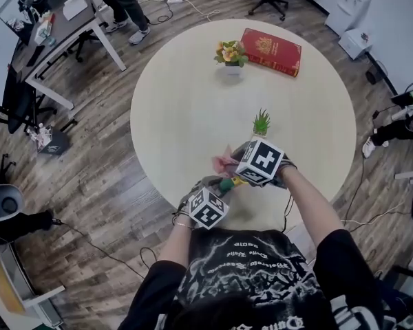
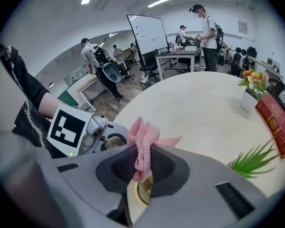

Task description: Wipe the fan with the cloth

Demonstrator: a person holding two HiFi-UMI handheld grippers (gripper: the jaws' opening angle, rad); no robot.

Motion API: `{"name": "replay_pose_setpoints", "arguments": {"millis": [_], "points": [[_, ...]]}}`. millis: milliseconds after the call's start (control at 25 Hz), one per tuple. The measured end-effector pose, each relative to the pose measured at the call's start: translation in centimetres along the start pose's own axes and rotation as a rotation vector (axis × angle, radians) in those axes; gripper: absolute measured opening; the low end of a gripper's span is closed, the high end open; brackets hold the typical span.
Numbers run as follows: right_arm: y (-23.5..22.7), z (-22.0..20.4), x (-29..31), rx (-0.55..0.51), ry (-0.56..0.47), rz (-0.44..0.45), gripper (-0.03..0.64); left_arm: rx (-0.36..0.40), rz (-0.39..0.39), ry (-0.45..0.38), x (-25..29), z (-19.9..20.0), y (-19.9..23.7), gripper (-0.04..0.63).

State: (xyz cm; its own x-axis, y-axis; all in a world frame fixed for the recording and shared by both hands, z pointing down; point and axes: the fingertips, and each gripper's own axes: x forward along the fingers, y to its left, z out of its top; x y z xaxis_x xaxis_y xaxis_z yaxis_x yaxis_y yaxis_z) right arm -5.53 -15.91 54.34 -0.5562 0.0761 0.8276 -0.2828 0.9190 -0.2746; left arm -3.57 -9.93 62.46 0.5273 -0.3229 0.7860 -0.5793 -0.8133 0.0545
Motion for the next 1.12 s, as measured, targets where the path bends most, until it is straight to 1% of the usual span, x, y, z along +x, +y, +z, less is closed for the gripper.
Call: {"name": "replay_pose_setpoints", "arguments": {"millis": [120,240,320,400,480,560,640,720,800,920,1000,1120], "points": [[0.3,0.1,1.8,0.024,0.077,0.049,0.058,0.047,0.006,0.0,-0.2,0.3,-0.2,0.19],[0.1,-1.6,4.1,0.066,0.22,0.063,0.058,0.1,0.023,0.014,-0.2,0.3,-0.1,0.19],[0.5,-3.0,5.3,0.095,0.327,0.099,0.058,0.139,0.034,0.036,-0.1,0.1,-0.1,0.19],[0.8,-3.4,6.2,0.131,0.399,0.13,0.057,0.151,0.036,0.052,0.0,-0.1,-0.1,0.189],[0.7,-3.5,6.7,0.167,0.459,0.142,0.055,0.124,0.031,0.058,0.0,-0.2,0.0,0.189],[0.7,-3.6,7.1,0.165,0.512,0.14,0.055,0.076,0.02,0.058,0.0,-0.3,-0.1,0.187],[0.6,-3.7,7.3,0.11,0.558,0.125,0.055,0.034,0.008,0.052,0.1,-0.3,0.1,0.187],[0.2,-3.8,7.5,0.057,0.61,0.101,0.055,0.018,-0.001,0.049,0.1,-0.2,0.3,0.187],[0.0,-4.0,7.7,0.04,0.651,0.079,0.055,0.005,-0.007,0.052,0.1,-0.3,0.3,0.187],[-1.3,-4.4,7.0,0.008,0.708,0.025,0.055,-0.043,-0.017,0.056,0.2,-0.1,0.5,0.187],[-1.9,-4.8,6.4,0.003,0.721,0.005,0.055,-0.051,-0.022,0.063,0.2,-0.1,0.5,0.187],[-1.9,-4.9,6.0,0.051,0.701,0.013,0.055,-0.047,-0.021,0.07,0.1,-0.3,0.3,0.187]]}}
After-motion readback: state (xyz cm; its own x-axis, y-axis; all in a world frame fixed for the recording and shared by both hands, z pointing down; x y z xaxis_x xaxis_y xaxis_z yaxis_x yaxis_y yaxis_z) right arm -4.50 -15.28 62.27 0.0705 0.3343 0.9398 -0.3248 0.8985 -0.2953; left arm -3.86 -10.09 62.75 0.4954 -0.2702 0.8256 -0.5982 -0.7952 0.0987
